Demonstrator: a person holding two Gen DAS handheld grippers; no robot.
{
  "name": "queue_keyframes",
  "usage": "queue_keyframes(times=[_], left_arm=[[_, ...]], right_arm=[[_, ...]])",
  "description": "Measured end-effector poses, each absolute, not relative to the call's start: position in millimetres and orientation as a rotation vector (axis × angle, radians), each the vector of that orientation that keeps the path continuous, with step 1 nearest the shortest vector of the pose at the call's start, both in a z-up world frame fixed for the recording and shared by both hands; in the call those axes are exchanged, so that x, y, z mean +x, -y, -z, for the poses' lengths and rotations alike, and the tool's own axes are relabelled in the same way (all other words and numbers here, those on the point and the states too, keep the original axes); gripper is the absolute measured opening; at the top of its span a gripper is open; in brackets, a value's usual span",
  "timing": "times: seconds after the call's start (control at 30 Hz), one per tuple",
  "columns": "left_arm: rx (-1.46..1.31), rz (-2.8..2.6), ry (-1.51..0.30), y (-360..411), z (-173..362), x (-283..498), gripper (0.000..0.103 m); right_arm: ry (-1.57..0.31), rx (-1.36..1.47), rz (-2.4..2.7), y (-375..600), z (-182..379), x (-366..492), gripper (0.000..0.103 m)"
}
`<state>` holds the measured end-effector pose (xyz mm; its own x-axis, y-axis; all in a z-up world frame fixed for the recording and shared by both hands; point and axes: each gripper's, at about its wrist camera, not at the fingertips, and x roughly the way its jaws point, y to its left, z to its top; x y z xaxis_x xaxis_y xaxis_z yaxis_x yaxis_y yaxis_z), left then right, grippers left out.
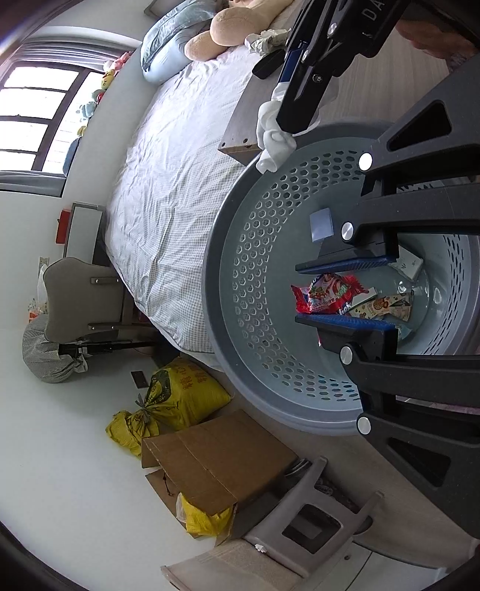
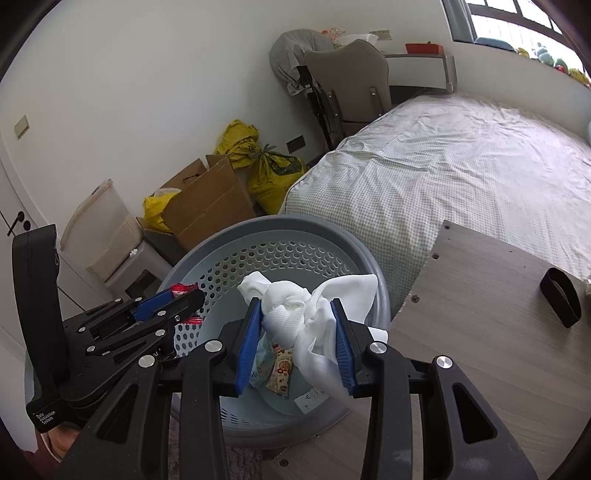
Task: Collect trash
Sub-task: 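Open both tools to drop cloth and packet into the basket, then withdraw both tools from the basket toward the table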
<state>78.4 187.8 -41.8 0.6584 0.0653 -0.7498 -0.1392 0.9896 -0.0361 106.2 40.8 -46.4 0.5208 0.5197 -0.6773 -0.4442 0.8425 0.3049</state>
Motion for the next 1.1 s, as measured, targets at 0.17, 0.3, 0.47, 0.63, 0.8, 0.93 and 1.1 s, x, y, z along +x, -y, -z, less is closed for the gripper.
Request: queue_keyframes(times=[0.17, 0.3, 0.47, 0.63, 0.8, 0.93, 1.1], left_arm=[[-0.116, -0.126, -0.85, -198, 44, 82, 0.02], [-0.121, -0.137, -0.857, -203, 46, 82, 0.024], [-0.116, -0.159, -0.865, -205, 47, 81, 0.042], [-0.118, -0.173, -0.856, -207, 44, 76, 0.052], [-0.117, -0.179, -0.856, -208, 43, 75, 0.053], [-0.116, -0.184, -0.85, -209, 41, 72, 0.059], [-0.108, -0.2, -0.837, -209, 38, 66, 0.06]], right_arm=[[-0.849, 0.076, -0.587, -54, 50, 112, 0.039], [-0.857, 0.074, -0.585, -55, 52, 115, 0.042], [-0.842, 0.07, -0.571, -51, 50, 113, 0.054], [-0.844, 0.077, -0.56, -47, 50, 114, 0.055], [-0.838, 0.078, -0.558, -46, 49, 110, 0.056], [-0.83, 0.076, -0.554, -45, 46, 107, 0.057], [-0.823, 0.076, -0.552, -43, 44, 104, 0.058]])
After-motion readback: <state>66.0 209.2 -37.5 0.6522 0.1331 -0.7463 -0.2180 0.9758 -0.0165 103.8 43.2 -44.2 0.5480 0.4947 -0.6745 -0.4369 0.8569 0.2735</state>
